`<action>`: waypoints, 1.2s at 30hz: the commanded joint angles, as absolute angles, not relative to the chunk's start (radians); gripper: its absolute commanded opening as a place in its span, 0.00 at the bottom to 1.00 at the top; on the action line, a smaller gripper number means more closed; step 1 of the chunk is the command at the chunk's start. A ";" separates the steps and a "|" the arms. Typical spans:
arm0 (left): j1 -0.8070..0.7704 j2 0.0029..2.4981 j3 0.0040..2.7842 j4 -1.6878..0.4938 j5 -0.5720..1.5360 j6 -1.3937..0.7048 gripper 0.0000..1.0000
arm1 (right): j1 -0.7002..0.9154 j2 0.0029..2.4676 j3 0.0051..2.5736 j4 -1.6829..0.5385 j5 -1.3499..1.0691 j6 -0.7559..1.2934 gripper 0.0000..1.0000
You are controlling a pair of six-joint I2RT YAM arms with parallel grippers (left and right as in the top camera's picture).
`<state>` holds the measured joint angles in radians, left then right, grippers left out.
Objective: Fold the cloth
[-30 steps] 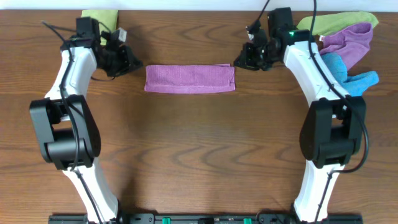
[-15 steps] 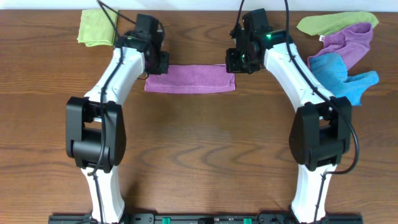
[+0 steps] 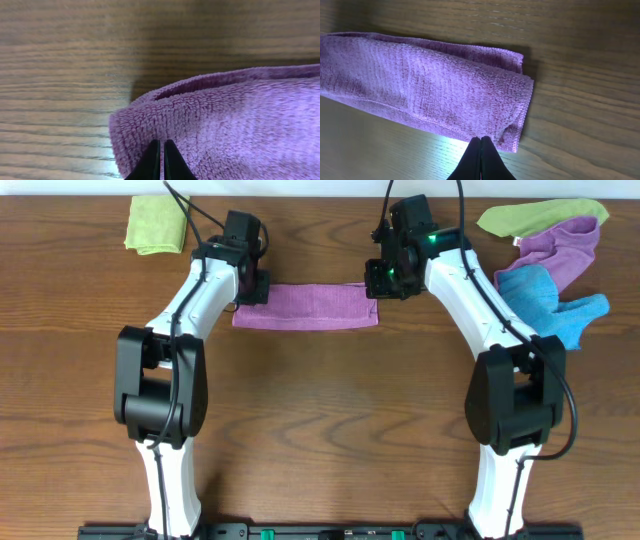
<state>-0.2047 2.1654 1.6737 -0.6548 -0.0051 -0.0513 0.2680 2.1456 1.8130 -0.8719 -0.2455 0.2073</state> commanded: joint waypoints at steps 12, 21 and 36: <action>-0.203 2.280 1.664 -0.656 0.001 -0.052 0.06 | 0.216 2.153 1.823 -0.902 -0.249 0.142 0.89; -0.203 2.280 1.664 -0.660 0.027 -0.052 0.06 | 0.086 2.251 1.819 -0.886 -0.693 0.067 0.97; -0.203 2.280 1.664 -0.661 0.070 -0.052 0.06 | 0.101 2.381 1.819 -0.819 -0.794 0.081 0.98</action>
